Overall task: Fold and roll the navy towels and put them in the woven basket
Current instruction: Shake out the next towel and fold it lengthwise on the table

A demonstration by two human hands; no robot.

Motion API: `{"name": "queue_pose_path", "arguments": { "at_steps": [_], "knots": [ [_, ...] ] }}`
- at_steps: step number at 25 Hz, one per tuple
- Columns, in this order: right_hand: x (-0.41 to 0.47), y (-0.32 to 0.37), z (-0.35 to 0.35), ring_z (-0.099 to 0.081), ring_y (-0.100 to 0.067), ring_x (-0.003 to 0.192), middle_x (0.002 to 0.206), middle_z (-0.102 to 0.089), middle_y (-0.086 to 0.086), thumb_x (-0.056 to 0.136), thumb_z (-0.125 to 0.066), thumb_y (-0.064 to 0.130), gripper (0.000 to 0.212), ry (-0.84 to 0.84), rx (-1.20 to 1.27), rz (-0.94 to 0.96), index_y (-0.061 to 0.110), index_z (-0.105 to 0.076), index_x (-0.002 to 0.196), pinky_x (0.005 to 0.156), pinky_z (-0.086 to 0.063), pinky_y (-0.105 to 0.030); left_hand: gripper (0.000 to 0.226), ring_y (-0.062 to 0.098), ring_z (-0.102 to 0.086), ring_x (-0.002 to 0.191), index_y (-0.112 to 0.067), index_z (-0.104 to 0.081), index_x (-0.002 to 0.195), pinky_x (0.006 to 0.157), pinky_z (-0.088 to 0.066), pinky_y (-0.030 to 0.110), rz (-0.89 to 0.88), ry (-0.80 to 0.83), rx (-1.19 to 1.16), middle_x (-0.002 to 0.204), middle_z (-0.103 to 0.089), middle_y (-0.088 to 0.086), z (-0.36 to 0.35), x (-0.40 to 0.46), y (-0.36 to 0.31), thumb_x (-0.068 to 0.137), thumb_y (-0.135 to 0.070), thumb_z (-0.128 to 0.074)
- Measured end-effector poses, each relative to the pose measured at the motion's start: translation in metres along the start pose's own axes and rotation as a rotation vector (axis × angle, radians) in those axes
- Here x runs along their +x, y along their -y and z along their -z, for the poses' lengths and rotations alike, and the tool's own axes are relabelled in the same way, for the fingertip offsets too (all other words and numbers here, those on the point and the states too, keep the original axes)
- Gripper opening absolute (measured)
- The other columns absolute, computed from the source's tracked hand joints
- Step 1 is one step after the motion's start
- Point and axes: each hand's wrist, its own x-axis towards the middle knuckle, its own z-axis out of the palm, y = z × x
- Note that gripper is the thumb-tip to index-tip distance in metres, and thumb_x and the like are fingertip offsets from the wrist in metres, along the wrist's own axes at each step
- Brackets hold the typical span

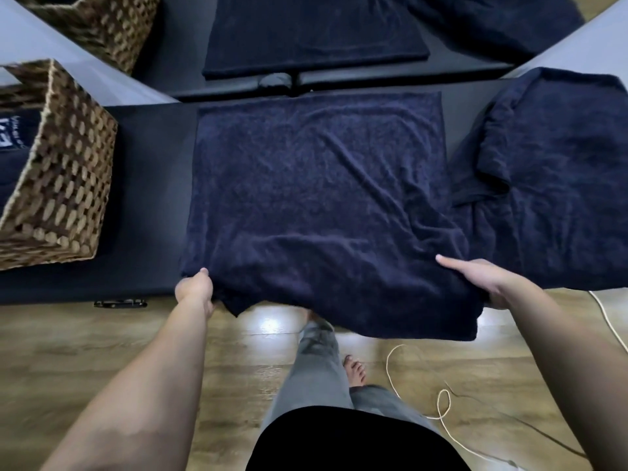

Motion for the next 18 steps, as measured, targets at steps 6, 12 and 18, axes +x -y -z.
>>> {"name": "queue_pose_path", "arguments": {
  "at_steps": [6, 12, 18],
  "knots": [
    [0.004, -0.035, 0.000, -0.071, -0.027, 0.096, 0.112, -0.073, -0.014, 0.086, -0.079, 0.028, 0.035, -0.143, 0.402, 0.155, 0.006, -0.068, 0.112, 0.083, -0.056, -0.039, 0.019, 0.026, -0.054, 0.103, -0.017, -0.056, 0.105, 0.095, -0.046, 0.033, -0.143, -0.086, 0.040, 0.116, -0.056, 0.002, 0.014, 0.007, 0.019, 0.103, -0.035, -0.053],
    [-0.005, -0.026, -0.009, -0.061, -0.028, 0.079, 0.094, -0.066, -0.009, 0.090, -0.063, 0.055, 0.048, -0.321, -0.876, 0.020, 0.008, -0.056, 0.094, 0.073, -0.052, -0.037, 0.040, 0.026, -0.062, 0.081, -0.021, -0.053, 0.135, 0.063, -0.050, 0.033, -0.056, 0.076, 0.140, 0.115, -0.064, 0.005, 0.022, -0.001, 0.024, 0.100, -0.040, -0.061],
    [-0.033, 0.041, -0.065, -0.055, -0.030, 0.080, 0.090, -0.057, -0.004, 0.097, -0.050, 0.056, 0.041, -0.537, -1.142, 0.224, 0.016, -0.058, 0.101, 0.071, -0.044, -0.038, 0.010, 0.025, -0.052, 0.069, -0.020, -0.056, 0.096, 0.062, -0.042, 0.029, -0.063, 0.028, 0.184, 0.099, -0.056, 0.007, 0.046, 0.001, 0.035, 0.104, -0.024, -0.055]
  ]
}}
